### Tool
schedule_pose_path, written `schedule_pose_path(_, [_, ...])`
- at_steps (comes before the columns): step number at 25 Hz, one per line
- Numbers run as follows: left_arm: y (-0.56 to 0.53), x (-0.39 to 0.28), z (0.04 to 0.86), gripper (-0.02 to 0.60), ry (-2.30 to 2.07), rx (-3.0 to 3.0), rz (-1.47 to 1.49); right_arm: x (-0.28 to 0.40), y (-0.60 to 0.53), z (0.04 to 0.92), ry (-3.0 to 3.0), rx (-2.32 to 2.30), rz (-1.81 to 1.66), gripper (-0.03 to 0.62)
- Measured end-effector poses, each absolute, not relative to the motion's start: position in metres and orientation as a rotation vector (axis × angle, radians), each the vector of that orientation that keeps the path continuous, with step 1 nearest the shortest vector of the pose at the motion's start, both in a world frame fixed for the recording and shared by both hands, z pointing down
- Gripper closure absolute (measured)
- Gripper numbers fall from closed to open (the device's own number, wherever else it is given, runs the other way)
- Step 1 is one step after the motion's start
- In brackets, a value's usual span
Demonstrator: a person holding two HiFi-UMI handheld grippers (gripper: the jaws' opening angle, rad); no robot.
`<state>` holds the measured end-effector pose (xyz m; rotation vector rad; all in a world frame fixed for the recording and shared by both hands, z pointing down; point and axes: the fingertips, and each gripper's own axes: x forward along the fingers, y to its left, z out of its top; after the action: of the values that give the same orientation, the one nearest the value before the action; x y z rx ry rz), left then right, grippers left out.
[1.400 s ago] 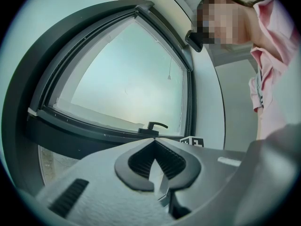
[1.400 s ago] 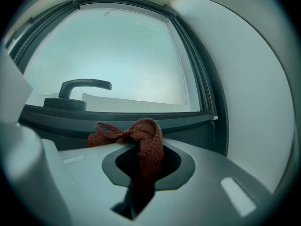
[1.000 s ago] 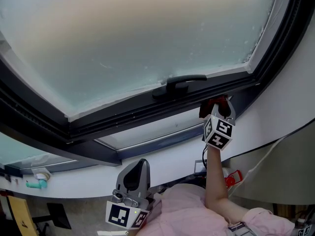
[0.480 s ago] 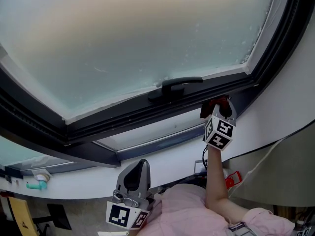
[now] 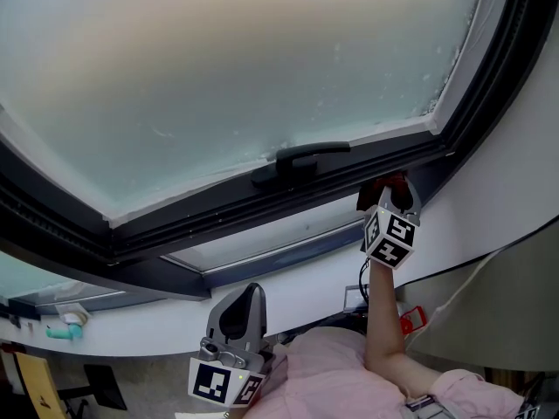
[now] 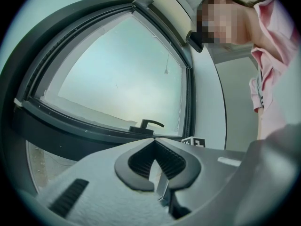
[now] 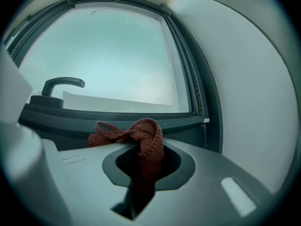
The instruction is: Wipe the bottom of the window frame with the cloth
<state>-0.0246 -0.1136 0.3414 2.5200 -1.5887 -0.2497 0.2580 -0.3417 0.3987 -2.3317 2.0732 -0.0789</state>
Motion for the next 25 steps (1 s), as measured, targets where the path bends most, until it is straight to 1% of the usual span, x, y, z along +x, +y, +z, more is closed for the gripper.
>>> schedule_pose_path(8, [-0.124,-0.010,0.343,0.580,-1.554,2.531,-0.243,0.270,-0.346,0.398,2.073,-2.339,-0.068,0.548])
schedule_pose_path(25, [-0.138,-0.001,0.345,0.580,-1.560,2.523,-0.253,0.301,-0.356,0.398,2.008,-2.388,-0.075,0.548])
